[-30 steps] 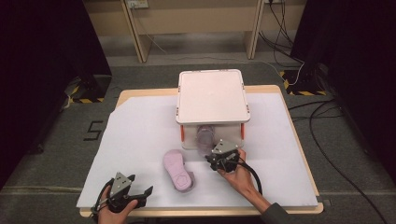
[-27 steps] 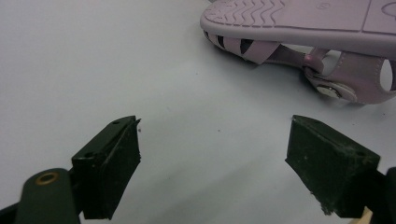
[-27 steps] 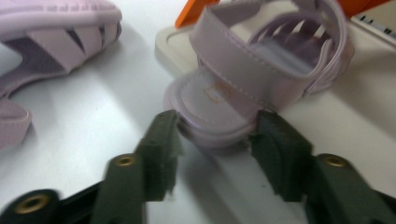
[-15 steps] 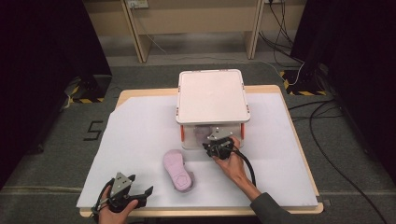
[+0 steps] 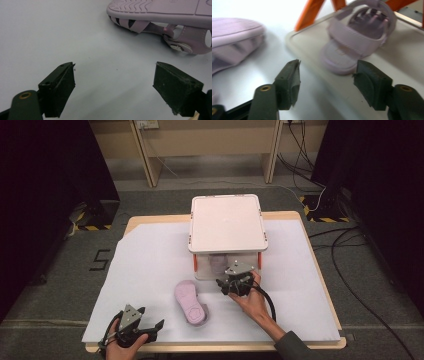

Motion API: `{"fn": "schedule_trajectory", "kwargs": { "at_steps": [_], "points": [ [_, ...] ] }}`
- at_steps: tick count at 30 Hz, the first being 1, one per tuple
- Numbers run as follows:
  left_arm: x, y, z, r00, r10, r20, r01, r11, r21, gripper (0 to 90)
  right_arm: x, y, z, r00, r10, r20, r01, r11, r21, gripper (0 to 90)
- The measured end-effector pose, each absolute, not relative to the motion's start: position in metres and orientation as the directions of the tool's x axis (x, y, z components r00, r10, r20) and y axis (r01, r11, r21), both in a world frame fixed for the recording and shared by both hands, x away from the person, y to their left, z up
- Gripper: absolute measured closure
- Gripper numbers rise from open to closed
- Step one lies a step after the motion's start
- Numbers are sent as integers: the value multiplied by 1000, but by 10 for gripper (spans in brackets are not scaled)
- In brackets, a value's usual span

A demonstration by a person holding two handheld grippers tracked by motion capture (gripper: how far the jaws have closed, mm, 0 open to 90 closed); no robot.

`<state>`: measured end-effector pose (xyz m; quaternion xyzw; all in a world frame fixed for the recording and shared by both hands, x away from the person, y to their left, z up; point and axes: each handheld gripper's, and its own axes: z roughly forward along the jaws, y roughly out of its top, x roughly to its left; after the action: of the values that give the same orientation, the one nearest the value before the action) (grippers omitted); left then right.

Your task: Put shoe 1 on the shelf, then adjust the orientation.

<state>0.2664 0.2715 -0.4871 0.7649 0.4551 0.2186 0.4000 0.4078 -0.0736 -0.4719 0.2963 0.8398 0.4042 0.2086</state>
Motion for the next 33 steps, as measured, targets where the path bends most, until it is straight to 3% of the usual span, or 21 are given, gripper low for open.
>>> {"fn": "schedule_trajectory", "kwargs": {
  "at_steps": [12,21,33],
  "points": [
    [262,273,-487,486,874,-19,521,-272,809,166,381,-62,-453,-808,589,-6,326,455,829,308],
    [262,273,-487,485,874,-17,521,-273,809,165,363,-30,-439,-855,518,-19,276,486,830,283],
    [263,273,-487,487,873,-15,520,-276,808,165,354,-3,-438,-879,477,12,278,492,825,269]
  ]
}}
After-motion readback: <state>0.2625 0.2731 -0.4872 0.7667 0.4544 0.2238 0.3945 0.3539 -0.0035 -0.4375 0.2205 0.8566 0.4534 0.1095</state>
